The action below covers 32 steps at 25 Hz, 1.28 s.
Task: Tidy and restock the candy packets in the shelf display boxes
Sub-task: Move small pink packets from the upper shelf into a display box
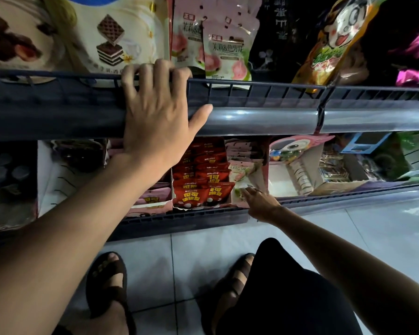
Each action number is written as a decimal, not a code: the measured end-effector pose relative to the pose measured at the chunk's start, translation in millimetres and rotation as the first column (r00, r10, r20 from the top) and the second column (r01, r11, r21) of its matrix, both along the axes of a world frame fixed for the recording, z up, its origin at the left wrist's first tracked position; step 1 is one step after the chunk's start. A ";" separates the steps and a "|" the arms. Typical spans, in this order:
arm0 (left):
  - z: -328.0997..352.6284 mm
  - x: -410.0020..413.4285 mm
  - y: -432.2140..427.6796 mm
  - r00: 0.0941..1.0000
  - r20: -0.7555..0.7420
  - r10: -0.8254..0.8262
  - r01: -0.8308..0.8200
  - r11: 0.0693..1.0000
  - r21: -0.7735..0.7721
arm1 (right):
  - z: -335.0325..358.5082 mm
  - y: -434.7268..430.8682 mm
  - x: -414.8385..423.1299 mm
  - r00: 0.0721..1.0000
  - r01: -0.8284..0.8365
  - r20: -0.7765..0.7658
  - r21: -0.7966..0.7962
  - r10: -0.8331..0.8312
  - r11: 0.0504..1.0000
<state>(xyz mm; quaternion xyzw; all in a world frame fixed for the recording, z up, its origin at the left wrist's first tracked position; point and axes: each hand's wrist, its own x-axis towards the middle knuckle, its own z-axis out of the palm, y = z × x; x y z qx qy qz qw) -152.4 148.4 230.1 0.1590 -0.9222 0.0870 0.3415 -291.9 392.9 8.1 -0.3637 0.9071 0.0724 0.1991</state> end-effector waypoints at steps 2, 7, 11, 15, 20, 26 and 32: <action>0.1 -0.5 0.7 1.000 0.003 0.006 -0.006 1.000 0.002 | 2.1 -1.2 -2.3 0.997 -0.039 -0.071 -0.006 0.038 0.999; -0.8 -1.5 0.8 1.000 0.011 0.018 -0.018 1.000 0.013 | 26.8 -3.9 -16.2 0.970 -0.012 -0.243 -0.062 -0.003 0.998; -1.0 -2.3 0.3 0.999 0.017 0.028 -0.028 1.000 0.007 | 36.8 -13.3 -34.1 0.929 -0.029 -0.366 -0.200 -0.047 0.979; -1.9 -2.5 -0.4 1.000 0.003 0.024 -0.024 1.000 -0.002 | 28.7 -23.4 -38.9 0.884 -0.086 -0.461 -0.317 -0.075 0.944; -2.5 -3.3 -0.2 1.000 -0.020 0.020 -0.021 1.000 -0.012 | 33.2 -30.6 -44.7 0.893 -0.059 -0.441 -0.313 -0.090 0.948; -2.6 -3.3 0.3 1.000 -0.025 0.019 -0.019 1.000 -0.011 | 30.5 -29.6 -45.1 0.871 -0.042 -0.487 -0.200 -0.062 0.979; -2.4 -3.0 0.4 1.000 -0.009 0.028 -0.028 1.000 -0.002 | 34.1 -24.8 -46.4 0.860 0.085 -0.475 -0.227 -0.186 0.970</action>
